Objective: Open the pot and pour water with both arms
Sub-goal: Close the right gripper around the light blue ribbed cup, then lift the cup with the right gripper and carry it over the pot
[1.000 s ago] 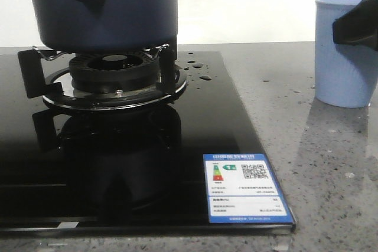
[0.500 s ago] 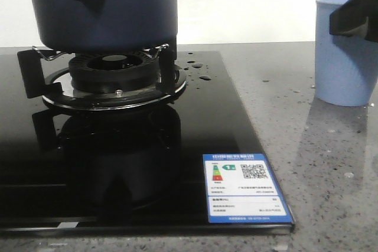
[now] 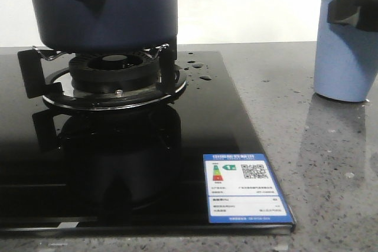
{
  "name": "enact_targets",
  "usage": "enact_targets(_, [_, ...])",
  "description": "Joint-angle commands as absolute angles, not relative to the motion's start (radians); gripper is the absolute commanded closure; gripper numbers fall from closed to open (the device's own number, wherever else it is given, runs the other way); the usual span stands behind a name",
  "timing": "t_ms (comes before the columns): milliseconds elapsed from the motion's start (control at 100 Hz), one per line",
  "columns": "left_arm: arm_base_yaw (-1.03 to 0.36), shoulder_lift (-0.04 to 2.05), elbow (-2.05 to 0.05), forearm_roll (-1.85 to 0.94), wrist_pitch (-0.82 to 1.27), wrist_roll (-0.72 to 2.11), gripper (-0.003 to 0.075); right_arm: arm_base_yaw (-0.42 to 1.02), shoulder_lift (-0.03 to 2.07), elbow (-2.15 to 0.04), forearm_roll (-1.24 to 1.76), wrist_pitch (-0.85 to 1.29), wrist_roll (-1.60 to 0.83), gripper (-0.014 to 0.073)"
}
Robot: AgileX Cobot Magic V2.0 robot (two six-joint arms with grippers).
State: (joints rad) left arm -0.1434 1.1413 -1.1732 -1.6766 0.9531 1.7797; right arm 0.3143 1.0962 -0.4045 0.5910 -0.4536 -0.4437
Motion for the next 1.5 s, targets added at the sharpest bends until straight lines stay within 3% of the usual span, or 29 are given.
enact_targets(0, [-0.145, 1.117, -1.211, -1.780, 0.957, 1.771, 0.0393, 0.313, 1.117, -0.454, 0.571, -0.522, -0.433, -0.0053])
enact_targets(740, [-0.145, 1.117, -1.211, -1.780, 0.957, 1.771, 0.0393, 0.313, 1.293, -0.484, 0.367, -0.689, -0.257, -0.0038])
enact_targets(830, [-0.145, 1.117, -1.211, -1.780, 0.957, 1.771, 0.0393, 0.313, 1.293, -0.484, 0.366, -0.689, -0.257, 0.0040])
enact_targets(1010, [-0.145, 1.095, -1.211, -1.780, 0.952, 1.769, 0.0393, 0.313, 1.293, -0.484, 0.366, -0.674, -0.257, 0.0277])
enact_targets(1120, [-0.145, 1.060, -1.211, -1.780, 0.925, 1.766, 0.0393, 0.313, 1.281, -0.484, 0.366, -0.637, -0.257, 0.0363])
enact_targets(1320, [-0.145, 0.966, -1.211, -1.760, 0.826, 1.690, 0.0393, 0.347, 1.128, -0.516, 0.302, -0.574, -0.256, 0.0381])
enact_targets(1490, [-0.145, 0.901, -1.211, -1.722, 0.775, 1.686, 0.0393, 0.379, 1.049, -0.735, 0.109, -0.285, -0.256, 0.0379])
